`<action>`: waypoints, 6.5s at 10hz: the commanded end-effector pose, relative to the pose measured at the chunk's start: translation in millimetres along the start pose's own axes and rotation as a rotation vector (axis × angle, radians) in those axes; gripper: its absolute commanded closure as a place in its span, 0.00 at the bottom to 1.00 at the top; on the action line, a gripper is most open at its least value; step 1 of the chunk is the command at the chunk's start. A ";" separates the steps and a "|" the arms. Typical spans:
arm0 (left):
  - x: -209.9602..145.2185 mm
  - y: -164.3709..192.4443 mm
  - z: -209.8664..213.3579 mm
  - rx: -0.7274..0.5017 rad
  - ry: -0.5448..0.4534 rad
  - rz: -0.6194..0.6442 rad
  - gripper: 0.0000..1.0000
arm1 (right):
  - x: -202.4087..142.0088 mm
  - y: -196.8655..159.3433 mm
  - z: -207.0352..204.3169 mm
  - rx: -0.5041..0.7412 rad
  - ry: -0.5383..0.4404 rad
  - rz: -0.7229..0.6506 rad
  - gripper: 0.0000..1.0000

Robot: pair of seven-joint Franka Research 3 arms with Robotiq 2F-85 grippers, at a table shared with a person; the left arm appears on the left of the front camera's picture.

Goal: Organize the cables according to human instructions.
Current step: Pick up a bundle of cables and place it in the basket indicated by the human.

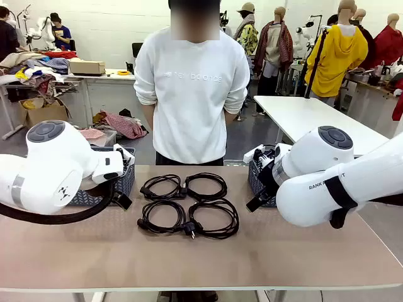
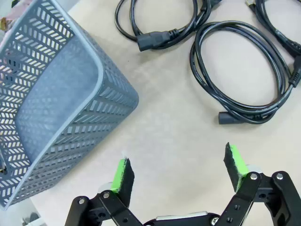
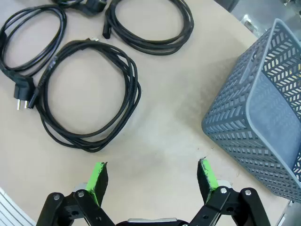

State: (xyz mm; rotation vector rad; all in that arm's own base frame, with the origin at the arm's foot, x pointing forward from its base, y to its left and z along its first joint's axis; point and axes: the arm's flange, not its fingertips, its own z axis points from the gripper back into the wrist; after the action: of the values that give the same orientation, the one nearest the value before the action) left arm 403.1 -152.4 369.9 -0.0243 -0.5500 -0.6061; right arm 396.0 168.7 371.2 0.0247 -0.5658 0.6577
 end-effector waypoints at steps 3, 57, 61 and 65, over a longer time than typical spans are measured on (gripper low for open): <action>0.0 0.0 0.1 0.000 0.000 0.000 0.00 | 0.1 0.0 0.0 0.000 0.000 0.000 0.00; 18.3 112.3 171.6 -0.286 -0.195 -0.159 0.00 | 8.7 -82.4 158.9 0.378 -0.215 0.145 0.00; 18.3 112.3 171.6 -0.286 -0.195 -0.159 0.00 | 8.7 -82.4 158.9 0.378 -0.215 0.145 0.00; 18.3 112.3 171.6 -0.286 -0.195 -0.159 0.00 | 8.7 -82.4 158.9 0.378 -0.215 0.145 0.00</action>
State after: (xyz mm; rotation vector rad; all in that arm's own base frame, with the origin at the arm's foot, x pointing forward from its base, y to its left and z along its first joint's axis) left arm 394.8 -40.2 542.0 -0.3079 -0.6541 -0.8374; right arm 370.5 76.0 524.0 0.3987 -0.6400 0.9020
